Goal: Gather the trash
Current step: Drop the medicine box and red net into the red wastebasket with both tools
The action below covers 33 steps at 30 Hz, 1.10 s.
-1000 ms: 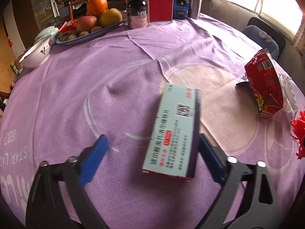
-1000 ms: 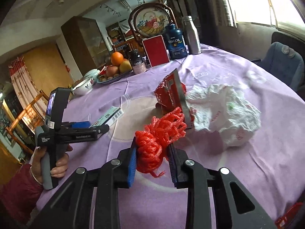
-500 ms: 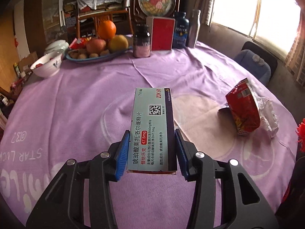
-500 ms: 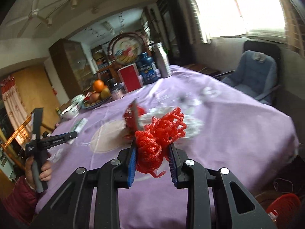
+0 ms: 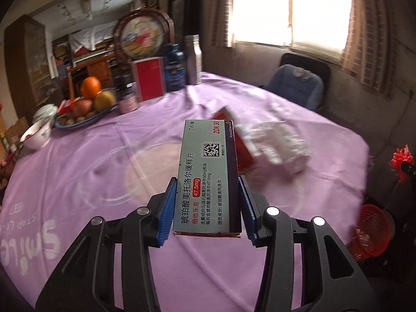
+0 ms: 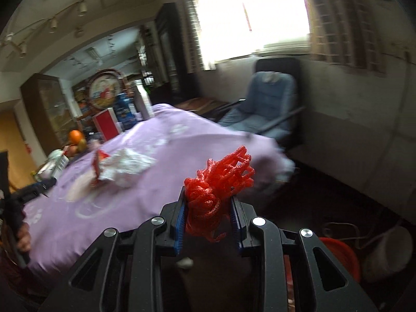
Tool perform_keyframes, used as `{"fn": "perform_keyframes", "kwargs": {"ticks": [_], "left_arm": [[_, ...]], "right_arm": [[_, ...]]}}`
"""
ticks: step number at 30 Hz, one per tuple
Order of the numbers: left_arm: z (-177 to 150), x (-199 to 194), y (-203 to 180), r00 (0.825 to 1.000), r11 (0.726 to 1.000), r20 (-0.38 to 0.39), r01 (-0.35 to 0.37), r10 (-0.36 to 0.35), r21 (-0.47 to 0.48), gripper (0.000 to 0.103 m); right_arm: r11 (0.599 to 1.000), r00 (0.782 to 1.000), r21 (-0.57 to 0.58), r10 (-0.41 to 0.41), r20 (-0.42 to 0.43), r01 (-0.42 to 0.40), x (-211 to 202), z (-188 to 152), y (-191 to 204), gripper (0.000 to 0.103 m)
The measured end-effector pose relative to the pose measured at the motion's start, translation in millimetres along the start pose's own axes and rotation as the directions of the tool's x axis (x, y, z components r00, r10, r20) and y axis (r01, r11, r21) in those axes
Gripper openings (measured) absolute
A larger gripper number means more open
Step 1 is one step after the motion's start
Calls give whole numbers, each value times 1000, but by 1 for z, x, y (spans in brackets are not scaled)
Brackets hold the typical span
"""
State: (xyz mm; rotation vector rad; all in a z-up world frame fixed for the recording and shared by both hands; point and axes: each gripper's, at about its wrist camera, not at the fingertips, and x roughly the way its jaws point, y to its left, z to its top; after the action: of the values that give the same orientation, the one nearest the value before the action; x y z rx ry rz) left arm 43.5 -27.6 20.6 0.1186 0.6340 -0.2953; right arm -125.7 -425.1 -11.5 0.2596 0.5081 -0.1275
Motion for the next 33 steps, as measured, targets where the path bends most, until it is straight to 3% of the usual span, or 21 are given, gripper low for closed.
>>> {"fn": "perform_keyframes", "kwargs": {"ticks": [5, 11, 14, 15, 18, 21, 25, 33], "left_arm": [[16, 4, -61, 992, 991, -3, 128, -128, 48, 46], [19, 14, -127, 976, 968, -29, 219, -217, 121, 46], [16, 27, -166, 963, 947, -66, 269, -262, 173, 46], [15, 30, -176, 959, 942, -77, 281, -271, 185, 46], [9, 45, -211, 943, 917, -131, 329, -307, 225, 46], [1, 58, -250, 922, 882, -183, 381, -341, 277, 45], [-10, 71, -299, 892, 827, -233, 449, -388, 339, 45], [-40, 89, -406, 809, 698, -368, 585, -459, 414, 47]], "right_arm": [[994, 995, 42, -100, -22, 101, -22, -20, -58, 30], [982, 971, 62, -166, -173, 179, -6, -60, -114, 33], [964, 938, 30, -247, -244, 262, 9, -79, -134, 50], [963, 941, 55, -244, -236, 263, 10, -81, -141, 59], [956, 960, 146, -229, -160, 253, -5, -79, -163, 66], [957, 976, 212, -175, -132, 200, -14, -78, -182, 68], [935, 971, 262, -231, -64, 240, -31, -76, -201, 72], [887, 976, 415, -216, -22, 205, -53, -78, -241, 73]]}}
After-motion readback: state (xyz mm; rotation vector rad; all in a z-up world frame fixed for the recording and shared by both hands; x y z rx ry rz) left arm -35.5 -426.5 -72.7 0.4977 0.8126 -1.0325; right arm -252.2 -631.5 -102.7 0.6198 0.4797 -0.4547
